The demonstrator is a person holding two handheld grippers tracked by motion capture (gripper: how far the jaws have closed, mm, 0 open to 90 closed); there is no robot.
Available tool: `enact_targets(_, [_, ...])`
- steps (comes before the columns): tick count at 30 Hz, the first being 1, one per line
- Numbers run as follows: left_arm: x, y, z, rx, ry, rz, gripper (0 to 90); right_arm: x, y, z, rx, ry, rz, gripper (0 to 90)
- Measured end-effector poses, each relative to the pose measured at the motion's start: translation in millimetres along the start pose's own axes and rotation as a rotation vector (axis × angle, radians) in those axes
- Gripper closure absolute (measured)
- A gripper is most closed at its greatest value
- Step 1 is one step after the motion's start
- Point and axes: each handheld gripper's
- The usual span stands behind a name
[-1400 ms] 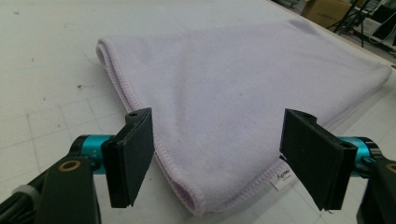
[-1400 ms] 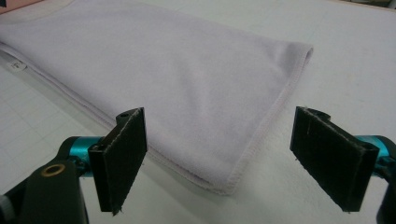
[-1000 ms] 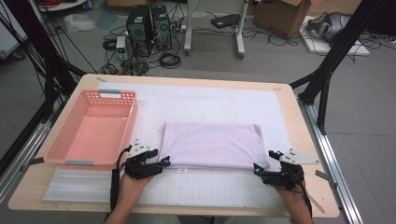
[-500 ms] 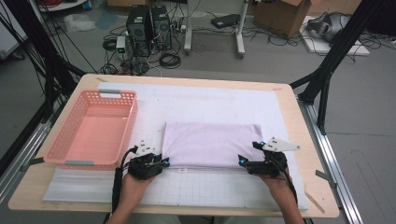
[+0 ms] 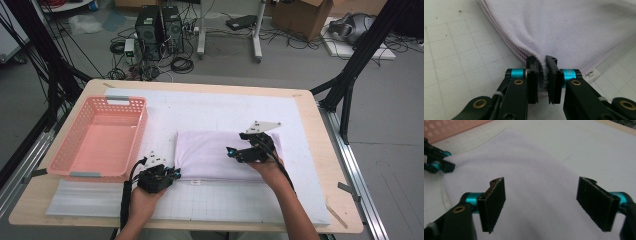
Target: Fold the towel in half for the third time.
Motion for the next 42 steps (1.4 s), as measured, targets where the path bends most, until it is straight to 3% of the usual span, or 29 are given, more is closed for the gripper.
enact_targets(4, [-0.7,-2.8,0.3,-0.030,0.003,0.017,80.9,26.9,1.8,-19.5,-0.019,-0.024,-0.027,26.1])
enact_targets(12, [-1.3,-4.7,0.6,-0.049,0.007,0.029,81.3,79.8,2.4,-48.0,-0.048,-0.106,-0.073,31.7])
enact_targets(20, [-1.9,-5.6,1.0,-0.054,0.010,0.038,81.9,116.7,-4.4,-67.1,-0.080,-0.147,-0.120,38.5])
enact_targets(31, [-4.9,-7.1,2.8,-0.059,0.008,0.049,82.1,155.4,-9.8,-78.7,-0.115,-0.246,-0.139,45.1])
enact_targets(36, [-5.0,-7.5,3.2,-0.068,0.009,0.052,82.1,166.8,-16.1,-85.9,-0.184,-0.289,-0.166,58.0])
enact_targets(40, [-5.3,-7.8,3.5,-0.073,0.009,0.052,82.1,169.0,-18.6,-89.0,-0.214,-0.308,-0.188,77.8])
enact_targets(42, [-5.7,-8.2,3.6,-0.073,0.007,0.053,82.1,168.2,-21.9,-90.2,-0.242,-0.309,-0.176,83.6])
Point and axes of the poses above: each handheld gripper's, and its own axes: x roughly forward along the jaws, z roughly out of its underside, y roughly to its right, and after that the axes turned 1 degree about -y, right-handed
